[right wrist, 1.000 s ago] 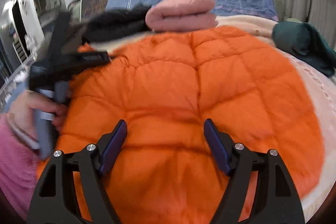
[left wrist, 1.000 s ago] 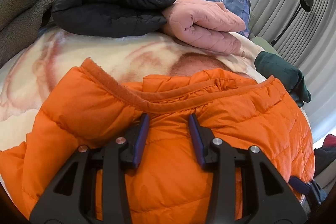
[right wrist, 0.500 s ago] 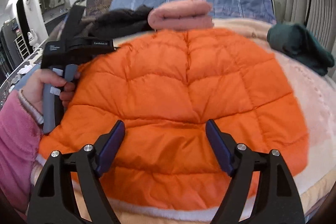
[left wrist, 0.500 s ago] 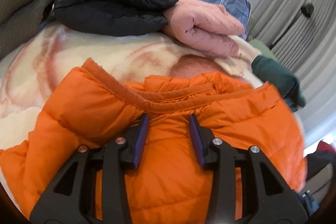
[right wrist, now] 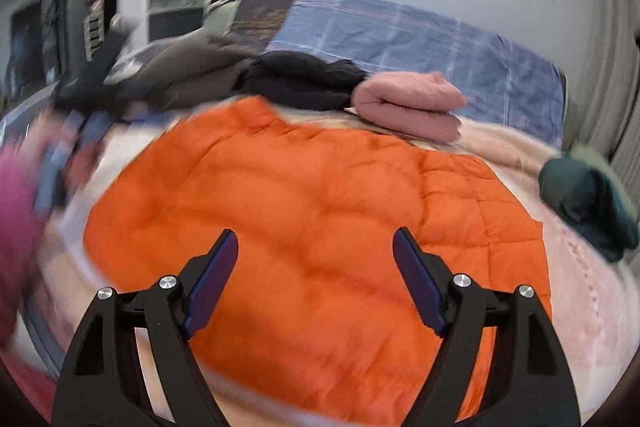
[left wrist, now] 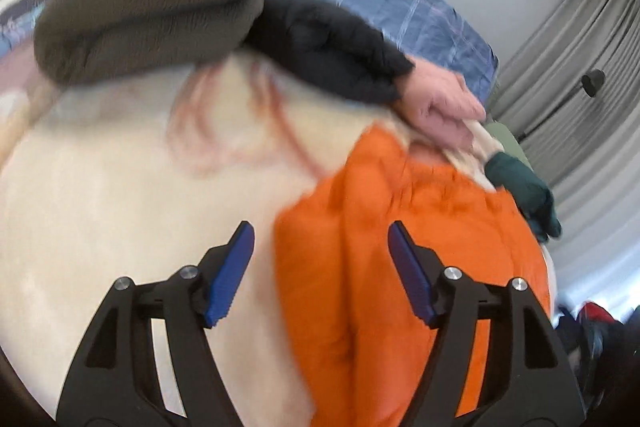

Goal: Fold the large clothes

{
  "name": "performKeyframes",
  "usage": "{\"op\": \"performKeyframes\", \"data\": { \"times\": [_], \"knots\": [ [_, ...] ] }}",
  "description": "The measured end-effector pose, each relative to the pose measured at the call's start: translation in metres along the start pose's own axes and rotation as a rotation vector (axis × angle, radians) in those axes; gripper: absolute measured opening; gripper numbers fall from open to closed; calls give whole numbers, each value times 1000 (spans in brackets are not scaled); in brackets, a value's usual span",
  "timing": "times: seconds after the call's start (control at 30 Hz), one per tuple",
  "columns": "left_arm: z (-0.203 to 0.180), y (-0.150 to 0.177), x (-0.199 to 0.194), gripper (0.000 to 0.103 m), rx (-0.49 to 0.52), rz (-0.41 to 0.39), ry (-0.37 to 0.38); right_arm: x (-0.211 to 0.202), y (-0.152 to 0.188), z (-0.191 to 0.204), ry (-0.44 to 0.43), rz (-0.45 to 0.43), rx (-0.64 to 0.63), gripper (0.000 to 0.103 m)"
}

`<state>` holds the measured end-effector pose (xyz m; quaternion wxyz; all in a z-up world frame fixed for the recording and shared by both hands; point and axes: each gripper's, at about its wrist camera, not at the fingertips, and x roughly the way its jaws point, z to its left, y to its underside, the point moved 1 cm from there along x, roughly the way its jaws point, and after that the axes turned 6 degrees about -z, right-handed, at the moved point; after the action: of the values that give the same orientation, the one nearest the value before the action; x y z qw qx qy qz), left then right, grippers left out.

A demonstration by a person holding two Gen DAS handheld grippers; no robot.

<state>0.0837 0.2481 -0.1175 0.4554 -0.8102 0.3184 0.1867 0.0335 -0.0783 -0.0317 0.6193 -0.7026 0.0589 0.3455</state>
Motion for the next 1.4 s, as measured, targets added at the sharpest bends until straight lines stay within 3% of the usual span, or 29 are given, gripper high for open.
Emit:
{"op": "performKeyframes", "data": {
  "times": [0.13,0.3,0.4,0.47,0.8,0.97,1.17,1.27,1.4],
  "knots": [
    [5,18,5,73,-32,73,92,50,-37,-41,14,73,176,80],
    [-4,31,13,75,-33,102,154,102,-56,-44,12,153,214,80],
    [-2,36,16,75,-36,102,156,141,-41,-41,70,230,155,80],
    [1,37,18,70,-47,97,164,167,-18,-49,83,259,199,84],
    [-11,36,7,21,-10,59,229,172,-9,-51,63,249,224,84],
    [-38,17,-17,17,26,12,251,173,-9,-55,54,239,229,84],
    [-105,-10,-38,17,163,-11,297,170,-7,-59,24,217,252,85],
    [-141,-21,-35,17,213,23,331,169,-7,-62,4,206,271,86],
    [-183,-31,-24,17,287,140,342,167,-6,-64,-11,193,284,86]
  ]
}}
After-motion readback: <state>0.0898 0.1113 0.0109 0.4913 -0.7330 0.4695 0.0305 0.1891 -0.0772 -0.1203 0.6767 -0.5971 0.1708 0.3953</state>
